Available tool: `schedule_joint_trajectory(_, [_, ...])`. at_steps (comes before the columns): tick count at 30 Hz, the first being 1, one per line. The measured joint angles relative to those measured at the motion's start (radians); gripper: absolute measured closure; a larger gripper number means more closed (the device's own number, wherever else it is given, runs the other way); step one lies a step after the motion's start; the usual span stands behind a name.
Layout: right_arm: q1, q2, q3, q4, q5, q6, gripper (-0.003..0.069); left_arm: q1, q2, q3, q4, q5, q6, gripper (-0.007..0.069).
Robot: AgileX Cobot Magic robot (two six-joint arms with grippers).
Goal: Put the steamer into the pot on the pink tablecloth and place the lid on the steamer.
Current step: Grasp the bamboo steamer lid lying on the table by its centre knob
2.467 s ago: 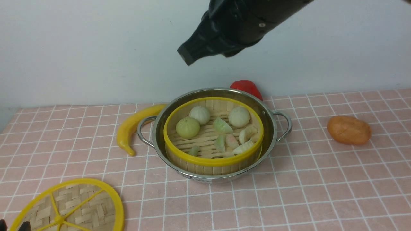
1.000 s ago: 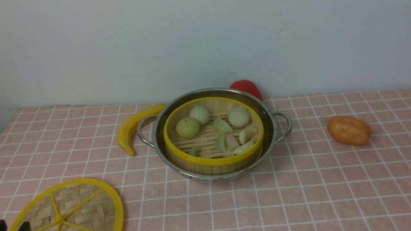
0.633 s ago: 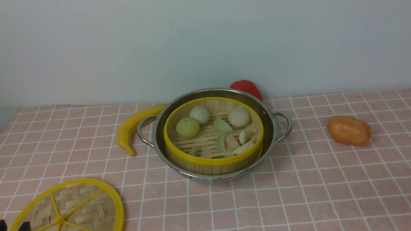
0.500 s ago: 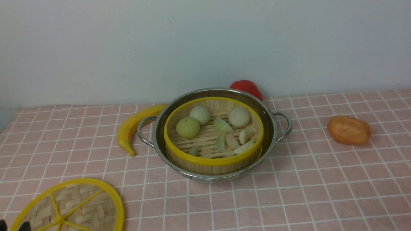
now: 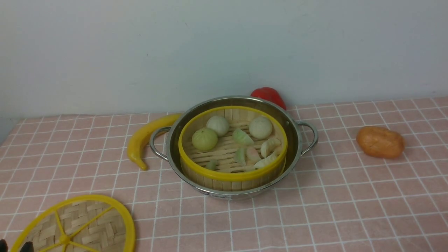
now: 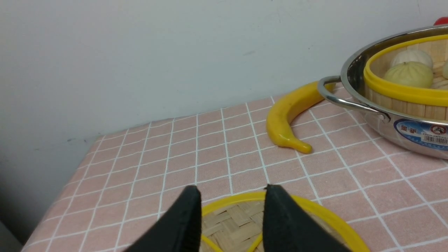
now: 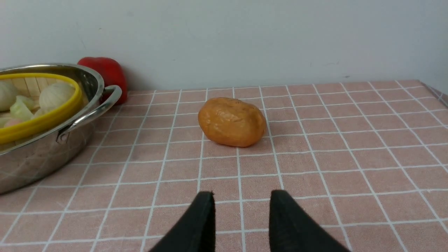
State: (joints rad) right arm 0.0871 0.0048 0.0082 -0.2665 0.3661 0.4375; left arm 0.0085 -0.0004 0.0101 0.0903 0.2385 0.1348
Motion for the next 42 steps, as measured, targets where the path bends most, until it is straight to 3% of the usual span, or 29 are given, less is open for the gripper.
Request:
schedule_joint_trajectory(21, [0.000, 0.000, 0.000, 0.000, 0.000, 0.000, 0.0419, 0.000, 0.000, 0.000, -0.019, -0.006, -0.010, 0.0381])
schedule_joint_trajectory(27, [0.000, 0.000, 0.000, 0.000, 0.000, 0.000, 0.0419, 0.000, 0.000, 0.000, -0.278, -0.132, -0.167, 0.0381])
schedule_joint_trajectory(35, [0.000, 0.000, 0.000, 0.000, 0.000, 0.000, 0.0419, 0.000, 0.000, 0.000, -0.400, -0.368, -0.261, 0.0381])
schedule_joint_trajectory(40, [0.000, 0.000, 0.000, 0.000, -0.001, 0.000, 0.0419, 0.000, 0.000, -0.033, -0.415, -0.356, -0.285, 0.0381])
schedule_joint_trajectory(42, [0.000, 0.000, 0.000, 0.000, -0.001, 0.000, 0.0419, 0.000, 0.000, -0.144, -0.398, -0.252, -0.233, 0.0381])
